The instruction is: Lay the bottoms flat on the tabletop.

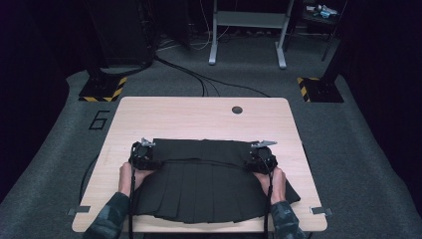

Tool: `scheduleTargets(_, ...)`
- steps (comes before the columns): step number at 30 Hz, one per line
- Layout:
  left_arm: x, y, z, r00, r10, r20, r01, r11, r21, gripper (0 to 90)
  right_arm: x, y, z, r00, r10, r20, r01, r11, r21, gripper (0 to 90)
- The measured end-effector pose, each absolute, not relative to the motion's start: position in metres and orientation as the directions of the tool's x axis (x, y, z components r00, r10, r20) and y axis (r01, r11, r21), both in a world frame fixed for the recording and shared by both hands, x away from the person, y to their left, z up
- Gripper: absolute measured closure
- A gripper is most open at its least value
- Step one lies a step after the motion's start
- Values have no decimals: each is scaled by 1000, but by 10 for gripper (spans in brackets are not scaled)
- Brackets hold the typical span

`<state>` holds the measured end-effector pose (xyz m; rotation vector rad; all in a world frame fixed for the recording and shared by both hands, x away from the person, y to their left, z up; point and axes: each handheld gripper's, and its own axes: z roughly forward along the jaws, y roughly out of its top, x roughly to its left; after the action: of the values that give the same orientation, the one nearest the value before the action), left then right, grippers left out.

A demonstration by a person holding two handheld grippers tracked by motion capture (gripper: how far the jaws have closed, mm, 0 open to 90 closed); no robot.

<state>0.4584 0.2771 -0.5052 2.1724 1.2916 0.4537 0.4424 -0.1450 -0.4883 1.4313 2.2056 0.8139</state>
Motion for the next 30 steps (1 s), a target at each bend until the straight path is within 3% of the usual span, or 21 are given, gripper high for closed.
scheduleTargets(4,458,278,-504,477,879,12,684,-379,624,437,436,-136,-488,-439,899,-15,669,338,662,420)
scheduleTargets(6,458,278,-506,478,879,9,680,-376,630,484,436,-134,-492,-441,897,-23,675,349,650,450)
scheduleTargets(13,457,278,-506,492,870,6,667,-381,640,672,431,-137,-504,-453,892,-4,675,346,651,655)
scheduleTargets(17,456,276,-504,499,866,32,649,-398,648,787,431,-137,-504,-460,888,7,672,343,656,726)
scheduleTargets(30,451,277,-493,516,855,56,612,-414,674,826,426,-139,-492,-462,887,-7,644,341,684,760)
